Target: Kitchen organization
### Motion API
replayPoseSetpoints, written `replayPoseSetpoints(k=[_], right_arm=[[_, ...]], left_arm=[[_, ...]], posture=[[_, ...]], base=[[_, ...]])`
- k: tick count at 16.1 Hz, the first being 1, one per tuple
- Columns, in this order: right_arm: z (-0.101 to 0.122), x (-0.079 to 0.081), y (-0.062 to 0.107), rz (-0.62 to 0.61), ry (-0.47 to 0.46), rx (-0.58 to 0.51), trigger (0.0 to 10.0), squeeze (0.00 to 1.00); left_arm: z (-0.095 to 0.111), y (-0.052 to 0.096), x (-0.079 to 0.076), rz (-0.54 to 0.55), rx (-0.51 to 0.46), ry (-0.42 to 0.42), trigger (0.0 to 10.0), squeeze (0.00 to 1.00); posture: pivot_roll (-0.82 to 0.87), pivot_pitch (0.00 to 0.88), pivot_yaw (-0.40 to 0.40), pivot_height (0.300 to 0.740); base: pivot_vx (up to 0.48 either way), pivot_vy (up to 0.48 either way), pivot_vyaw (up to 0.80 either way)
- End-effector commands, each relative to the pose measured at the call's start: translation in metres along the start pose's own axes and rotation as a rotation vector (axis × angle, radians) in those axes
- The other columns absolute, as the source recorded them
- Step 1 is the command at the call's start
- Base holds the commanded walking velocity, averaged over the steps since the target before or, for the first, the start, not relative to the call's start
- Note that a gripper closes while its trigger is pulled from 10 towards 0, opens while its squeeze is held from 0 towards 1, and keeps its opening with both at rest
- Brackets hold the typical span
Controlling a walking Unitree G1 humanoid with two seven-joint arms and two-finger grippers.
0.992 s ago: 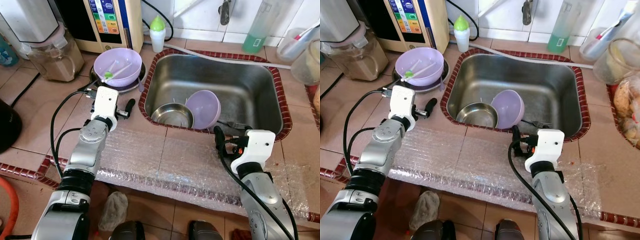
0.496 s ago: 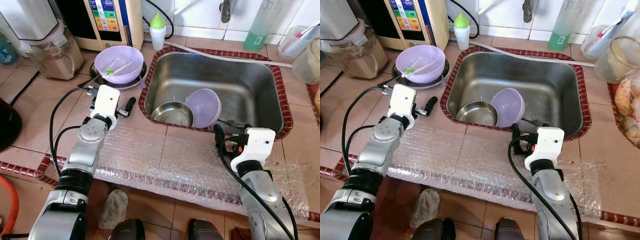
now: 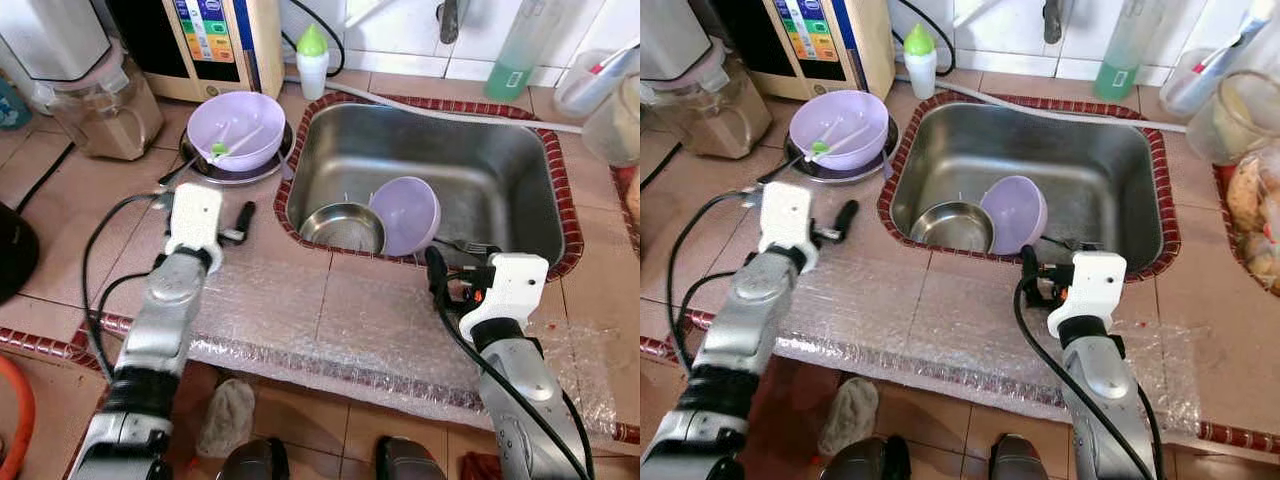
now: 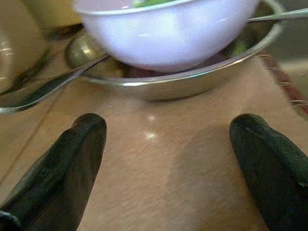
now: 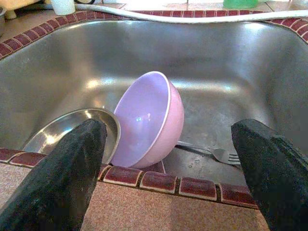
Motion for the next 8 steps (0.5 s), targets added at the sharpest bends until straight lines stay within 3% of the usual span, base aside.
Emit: replayPoseSetpoints(k=[1,3,8], right_arm=[[-0.021,-0.011,0.004,-0.046,-0.005,0.103,10.0,0.0],[-0.022,-0.011,0.004,-0.042,-0.004,0.104,10.0,0.0],[-0.021,-0.012,0.003,-0.04,0.004,0.103,10.0,0.0]], left_arm=[[-0.003,0.003,0.006,0.033,0.013,0.013,10.0,0.0],[0.017,0.001,0.003,0.004,-0.097,0.009,10.0,0.0],[0.037,-0.017,-0.006,-0.047,-0.149,0.035,10.0,0.0]], posture=[[-0.14,0.182,0.068,0.74],[-0.14,0.18,0.062,0.74],[-0.15,0.183,0.065,0.74]], base=[[0.0,0.0,0.0],[0.0,0.0,0.0],[0.0,0.0,0.0]])
Point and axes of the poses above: a point about 5 cm out from each wrist's last joint towards the gripper, its own y axis pointing back from the gripper into the wrist, its own z axis along the axis of the wrist's last joint, x = y × z, the point moved 1 cm from there along -y, pointing out of the wrist towards the gripper, and after that the axes turned 12 degrees about -y, right-handed, at the moved point
